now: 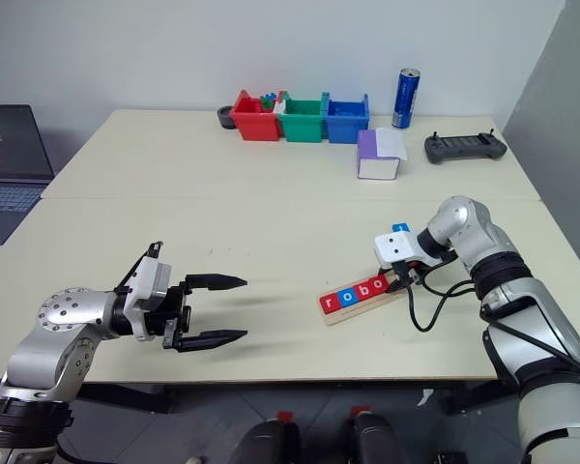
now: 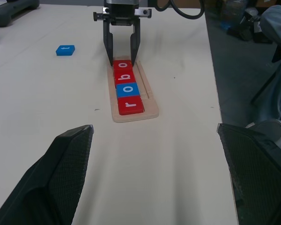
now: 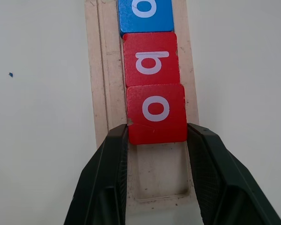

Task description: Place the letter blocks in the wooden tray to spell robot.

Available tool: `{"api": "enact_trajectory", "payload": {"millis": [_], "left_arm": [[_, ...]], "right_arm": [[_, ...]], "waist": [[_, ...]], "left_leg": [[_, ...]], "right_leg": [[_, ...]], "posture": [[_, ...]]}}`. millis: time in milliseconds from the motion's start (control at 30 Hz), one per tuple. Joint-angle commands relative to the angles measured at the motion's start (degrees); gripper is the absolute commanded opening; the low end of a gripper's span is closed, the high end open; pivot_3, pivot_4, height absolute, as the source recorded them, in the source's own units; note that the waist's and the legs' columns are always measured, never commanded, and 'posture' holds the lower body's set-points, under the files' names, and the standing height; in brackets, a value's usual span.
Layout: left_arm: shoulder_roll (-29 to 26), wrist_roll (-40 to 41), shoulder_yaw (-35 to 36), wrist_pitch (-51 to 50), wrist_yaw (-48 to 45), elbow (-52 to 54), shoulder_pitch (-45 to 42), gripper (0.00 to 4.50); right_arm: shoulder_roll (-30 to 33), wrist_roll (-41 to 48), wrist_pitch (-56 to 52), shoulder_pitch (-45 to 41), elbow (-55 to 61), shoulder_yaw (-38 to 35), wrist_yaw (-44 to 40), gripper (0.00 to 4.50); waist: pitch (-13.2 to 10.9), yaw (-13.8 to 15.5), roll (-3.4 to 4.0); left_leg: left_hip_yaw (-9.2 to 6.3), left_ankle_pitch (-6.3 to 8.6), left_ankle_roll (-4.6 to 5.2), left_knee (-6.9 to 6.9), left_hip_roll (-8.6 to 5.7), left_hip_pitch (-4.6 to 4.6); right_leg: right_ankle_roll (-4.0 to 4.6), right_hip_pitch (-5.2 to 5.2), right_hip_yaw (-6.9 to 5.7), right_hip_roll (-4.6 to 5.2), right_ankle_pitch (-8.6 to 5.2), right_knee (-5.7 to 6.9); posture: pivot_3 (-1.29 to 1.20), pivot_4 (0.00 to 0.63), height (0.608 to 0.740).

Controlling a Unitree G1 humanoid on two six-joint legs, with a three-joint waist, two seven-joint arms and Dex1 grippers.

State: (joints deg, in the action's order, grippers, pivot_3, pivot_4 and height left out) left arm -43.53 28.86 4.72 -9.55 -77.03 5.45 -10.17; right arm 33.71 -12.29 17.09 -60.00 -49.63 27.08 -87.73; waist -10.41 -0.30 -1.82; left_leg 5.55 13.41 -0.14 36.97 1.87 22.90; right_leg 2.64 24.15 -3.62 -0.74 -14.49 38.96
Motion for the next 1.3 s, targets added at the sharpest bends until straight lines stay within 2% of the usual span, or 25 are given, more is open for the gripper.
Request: {"api": "enact_trajectory", "payload": {"millis": [33,267,533,567,800,967,1167,1300], "left_arm": [[-0.77,0.69,1.42,0.69,-0.10,1.02,0.07,4.50],[-0.81,0.61,1.33,0.72,-0.20,0.81,-0.18,4.50],[-0.80,0.60,1.31,0.72,-0.22,0.68,-0.34,4.50],[-0.80,0.59,1.30,0.70,-0.22,0.67,-0.36,4.50],[-0.86,0.58,1.23,0.68,-0.37,0.47,-0.72,4.50],[-0.87,0.67,1.27,0.72,-0.46,0.44,-0.73,4.50],[-0.82,0.60,1.03,0.68,-0.51,0.29,-1.19,4.50],[-0.91,0.48,0.81,0.55,-0.70,0.02,-1.66,4.50]], "right_arm": [[0.51,0.34,0.85,-1.66,0.65,-0.68,-3.19,1.45],[0.33,0.26,1.86,-1.69,0.17,-0.74,-2.58,1.45],[0.71,0.83,2.76,-2.24,-0.43,-1.48,-2.55,4.24],[0.92,1.21,2.85,-2.44,-0.32,-1.81,-2.84,4.48],[3.64,7.40,-0.83,-2.01,3.22,-3.75,-4.77,4.48],[5.22,11.63,-4.58,2.43,6.73,-3.88,-4.77,4.48],[5.02,11.90,-6.45,4.56,7.46,-2.80,-4.77,4.48],[2.71,9.70,-4.38,3.36,2.98,-3.25,-3.05,4.48]], "waist": [[0.00,0.00,0.00],[0.00,0.00,0.00],[0.00,0.00,0.00],[0.00,0.00,0.00],[0.00,0.01,0.00],[0.00,0.04,0.00],[0.00,-0.05,0.00],[0.00,-0.07,0.00]], "left_leg": [[0.00,0.00,0.00,0.00,0.00,0.00],[0.00,0.00,0.00,0.00,0.00,0.00],[0.00,0.00,0.00,0.00,0.00,0.00],[0.00,0.00,0.00,0.00,0.00,0.00],[0.00,0.00,0.00,0.00,0.00,0.00],[-0.01,0.00,0.00,0.00,0.01,-0.01],[0.01,0.00,0.00,0.00,0.00,0.00],[0.00,0.00,0.00,0.00,0.02,-0.01]], "right_leg": [[0.00,0.00,0.00,0.00,0.00,0.00],[0.00,0.00,0.00,0.00,0.00,0.00],[0.00,0.00,0.00,0.00,0.00,0.00],[0.00,0.00,0.00,0.00,0.00,0.00],[0.00,0.00,0.00,0.00,0.00,0.00],[0.00,-0.01,-0.01,0.00,0.00,0.00],[0.00,0.01,0.00,0.00,0.00,0.00],[0.00,0.00,-0.01,-0.01,0.00,0.00]], "posture": [[0.00,0.150,0.740],[0.00,0.150,0.740],[0.00,0.150,0.740],[0.00,0.150,0.740],[0.00,0.150,0.740],[0.00,0.150,0.740],[0.00,0.150,0.740],[0.00,0.150,0.740]]}}
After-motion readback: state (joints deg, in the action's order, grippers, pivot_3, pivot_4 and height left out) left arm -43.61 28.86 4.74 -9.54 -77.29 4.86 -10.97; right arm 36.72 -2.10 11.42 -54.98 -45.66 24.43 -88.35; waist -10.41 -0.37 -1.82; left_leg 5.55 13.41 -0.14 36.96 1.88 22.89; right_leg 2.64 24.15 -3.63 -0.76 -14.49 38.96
